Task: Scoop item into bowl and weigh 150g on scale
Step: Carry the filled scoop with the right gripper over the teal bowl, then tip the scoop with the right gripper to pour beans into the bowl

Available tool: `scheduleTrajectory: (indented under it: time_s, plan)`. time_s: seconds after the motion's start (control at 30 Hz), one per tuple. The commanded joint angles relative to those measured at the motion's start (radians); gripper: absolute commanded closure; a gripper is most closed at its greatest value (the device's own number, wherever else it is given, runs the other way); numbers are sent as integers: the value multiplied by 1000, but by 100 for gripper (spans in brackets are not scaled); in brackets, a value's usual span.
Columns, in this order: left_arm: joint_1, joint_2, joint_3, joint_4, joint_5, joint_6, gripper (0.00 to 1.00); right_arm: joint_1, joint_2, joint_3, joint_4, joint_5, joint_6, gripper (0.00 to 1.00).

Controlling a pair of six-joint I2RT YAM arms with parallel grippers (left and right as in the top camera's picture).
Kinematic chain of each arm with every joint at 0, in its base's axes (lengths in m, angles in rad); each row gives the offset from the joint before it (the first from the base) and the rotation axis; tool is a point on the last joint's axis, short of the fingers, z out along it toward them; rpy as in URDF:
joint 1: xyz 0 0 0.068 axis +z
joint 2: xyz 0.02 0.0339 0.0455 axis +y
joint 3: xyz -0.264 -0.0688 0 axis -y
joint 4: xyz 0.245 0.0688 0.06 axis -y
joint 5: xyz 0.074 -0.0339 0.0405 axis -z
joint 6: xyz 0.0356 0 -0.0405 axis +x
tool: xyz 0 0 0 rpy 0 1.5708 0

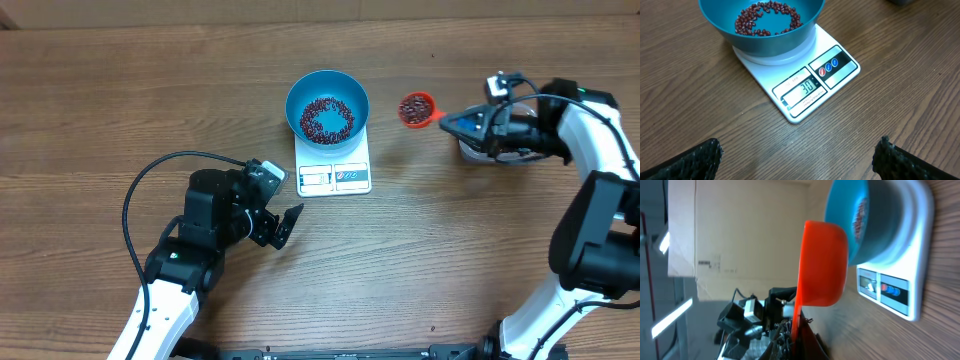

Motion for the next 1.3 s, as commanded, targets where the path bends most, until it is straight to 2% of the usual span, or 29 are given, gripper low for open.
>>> scheduleTrajectory:
  time_s: [0.0, 0.23, 0.4, 0.6, 0.8, 1.27]
  plan:
    - [3, 7, 0, 1, -3, -11, 0, 57, -45, 58, 23, -53, 35, 96]
    - [3, 7, 0, 1, -3, -11, 0, 168, -45, 75, 249, -44, 274, 96]
    - [3, 7, 0, 1, -3, -11, 0, 262, -45, 75, 465, 81, 519, 96]
    - [3, 7, 0, 1, -3, -11, 0, 362, -45, 75, 640, 274, 704, 96]
    - [3, 7, 0, 1, -3, -11, 0, 407, -45, 75, 661, 474, 726, 96]
    - [3, 7, 0, 1, -3, -11, 0, 540, -46, 102, 646, 820, 614, 96]
